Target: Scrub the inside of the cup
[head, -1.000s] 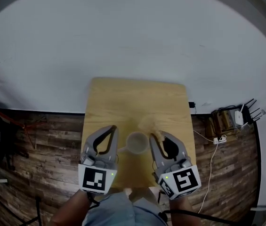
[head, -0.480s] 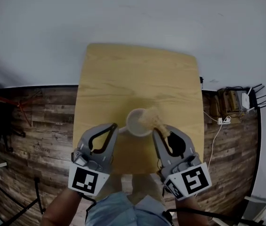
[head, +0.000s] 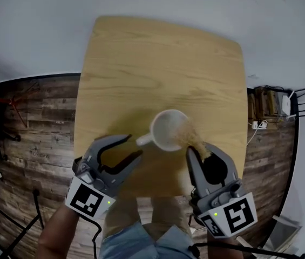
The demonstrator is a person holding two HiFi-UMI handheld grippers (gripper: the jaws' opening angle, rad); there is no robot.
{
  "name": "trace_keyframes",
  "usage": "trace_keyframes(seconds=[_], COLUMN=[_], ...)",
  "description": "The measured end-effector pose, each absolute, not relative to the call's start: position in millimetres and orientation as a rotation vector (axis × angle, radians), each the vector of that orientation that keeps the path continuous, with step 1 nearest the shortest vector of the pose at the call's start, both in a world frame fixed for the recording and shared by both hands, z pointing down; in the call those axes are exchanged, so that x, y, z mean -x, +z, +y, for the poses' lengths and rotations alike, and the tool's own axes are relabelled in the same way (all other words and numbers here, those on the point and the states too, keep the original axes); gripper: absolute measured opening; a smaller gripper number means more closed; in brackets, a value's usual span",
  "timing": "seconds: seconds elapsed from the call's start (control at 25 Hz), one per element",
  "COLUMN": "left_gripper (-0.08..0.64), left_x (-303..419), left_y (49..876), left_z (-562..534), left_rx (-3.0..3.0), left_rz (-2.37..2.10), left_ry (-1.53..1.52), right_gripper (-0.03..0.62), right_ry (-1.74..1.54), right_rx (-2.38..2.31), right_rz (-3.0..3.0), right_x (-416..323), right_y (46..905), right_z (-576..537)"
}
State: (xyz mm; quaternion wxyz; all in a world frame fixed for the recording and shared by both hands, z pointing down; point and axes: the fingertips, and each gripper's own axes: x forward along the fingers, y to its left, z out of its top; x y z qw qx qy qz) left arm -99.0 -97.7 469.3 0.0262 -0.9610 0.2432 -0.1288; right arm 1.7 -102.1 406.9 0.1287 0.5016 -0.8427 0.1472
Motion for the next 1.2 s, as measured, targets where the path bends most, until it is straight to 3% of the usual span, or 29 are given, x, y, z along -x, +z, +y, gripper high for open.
trace_keyframes(seconds=[0.12,0.64,0.8,0.96,1.2], left_gripper=[0.206,0.204,0.181,0.109,0.097], left_x=[90.3,65.5,60.8,63.4,63.5], left_y=[482.4,510.2,512.1,513.7,514.3], left_z=[-95.3,-105.4,-105.2,-106.4,-106.7], left_rx=[2.991,3.046,3.058,3.074,3.077], left_rz=[0.688,0.575,0.543,0.559,0.556], left_ry=[-0.431,-0.555,-0.578,-0.584,-0.586], right_gripper=[0.066,0.067,0.067,0.067,0.067], right_ry=[0.454,0.477,0.498,0.510,0.529], right_rx=[-1.475,-1.499,-1.509,-1.522,-1.532], right_rz=[-2.427,-2.396,-2.393,-2.388,-2.374], right_x=[-4.4,-7.1,-9.7,-9.4,-7.5], right_y=[414.6,418.1,421.2,423.6,429.9], right_z=[-101.0,-113.5,-114.7,-116.3,-117.3])
